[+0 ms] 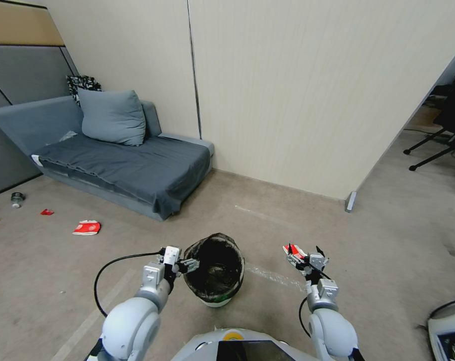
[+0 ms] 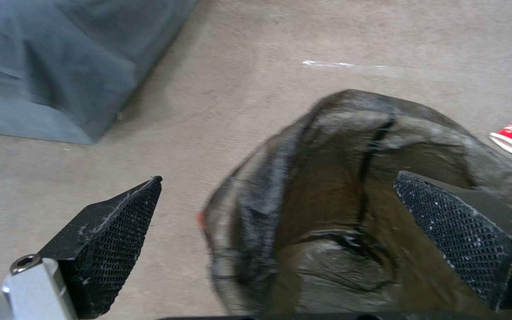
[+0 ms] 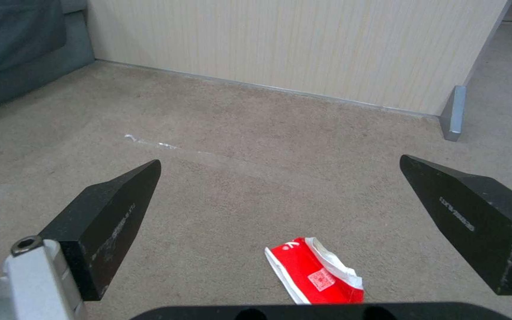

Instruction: Pick up the trash bin, then pick up the garbage from the floor and place it into the trash bin.

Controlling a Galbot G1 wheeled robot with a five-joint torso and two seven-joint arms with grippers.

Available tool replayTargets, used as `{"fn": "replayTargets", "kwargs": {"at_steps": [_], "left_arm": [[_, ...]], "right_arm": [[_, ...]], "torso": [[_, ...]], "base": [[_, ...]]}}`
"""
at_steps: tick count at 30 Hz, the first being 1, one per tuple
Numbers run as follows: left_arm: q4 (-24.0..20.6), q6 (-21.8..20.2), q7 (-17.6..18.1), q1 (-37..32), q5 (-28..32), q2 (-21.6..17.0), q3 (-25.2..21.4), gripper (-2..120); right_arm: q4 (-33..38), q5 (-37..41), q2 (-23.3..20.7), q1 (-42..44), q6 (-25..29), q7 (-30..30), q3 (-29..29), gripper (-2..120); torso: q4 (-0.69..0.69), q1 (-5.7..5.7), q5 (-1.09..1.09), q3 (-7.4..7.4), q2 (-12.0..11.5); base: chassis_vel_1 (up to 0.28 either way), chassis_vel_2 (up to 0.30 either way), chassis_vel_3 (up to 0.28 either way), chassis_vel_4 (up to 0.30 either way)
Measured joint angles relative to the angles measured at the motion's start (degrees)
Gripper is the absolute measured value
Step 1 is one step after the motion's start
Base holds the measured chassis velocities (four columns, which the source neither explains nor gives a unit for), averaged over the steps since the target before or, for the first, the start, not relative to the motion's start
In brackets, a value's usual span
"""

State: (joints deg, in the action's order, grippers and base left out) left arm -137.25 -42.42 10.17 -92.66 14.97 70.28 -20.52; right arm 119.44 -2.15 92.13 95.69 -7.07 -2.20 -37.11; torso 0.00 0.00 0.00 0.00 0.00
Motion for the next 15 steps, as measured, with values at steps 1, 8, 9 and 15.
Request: {"fn": "replayTargets", "kwargs": {"at_steps": [1,8,9,15], "left_arm": [[0.41,0.0,0.03,0.26,0.0,0.02,0.46,100],[2.7,0.04,1.0,1.36,-0.56,0.07,2.43,100],[2.7,0.04,1.0,1.36,-0.56,0.07,2.43,100],[6.78,0.14,2.84,3.04,-2.86,0.55,3.84,100]], "right_arm": [[-0.15,-0.02,0.0,0.06,0.13,-0.02,-0.05,100],[-0.94,-0.23,0.0,-0.01,0.64,-0.04,-0.2,100],[-0.94,-0.23,0.0,-0.01,0.64,-0.04,-0.2,100],[-1.69,-0.88,0.0,-0.12,1.25,-0.04,-0.09,100]], "torso": [[0.0,0.0,0.0,0.0,0.0],[0.0,0.0,0.0,0.0,0.0],[0.0,0.0,0.0,0.0,0.0],[0.0,0.0,0.0,0.0,0.0]], "base": [[0.0,0.0,0.0,0.0],[0.0,0.0,0.0,0.0],[0.0,0.0,0.0,0.0],[0.0,0.0,0.0,0.0]]}}
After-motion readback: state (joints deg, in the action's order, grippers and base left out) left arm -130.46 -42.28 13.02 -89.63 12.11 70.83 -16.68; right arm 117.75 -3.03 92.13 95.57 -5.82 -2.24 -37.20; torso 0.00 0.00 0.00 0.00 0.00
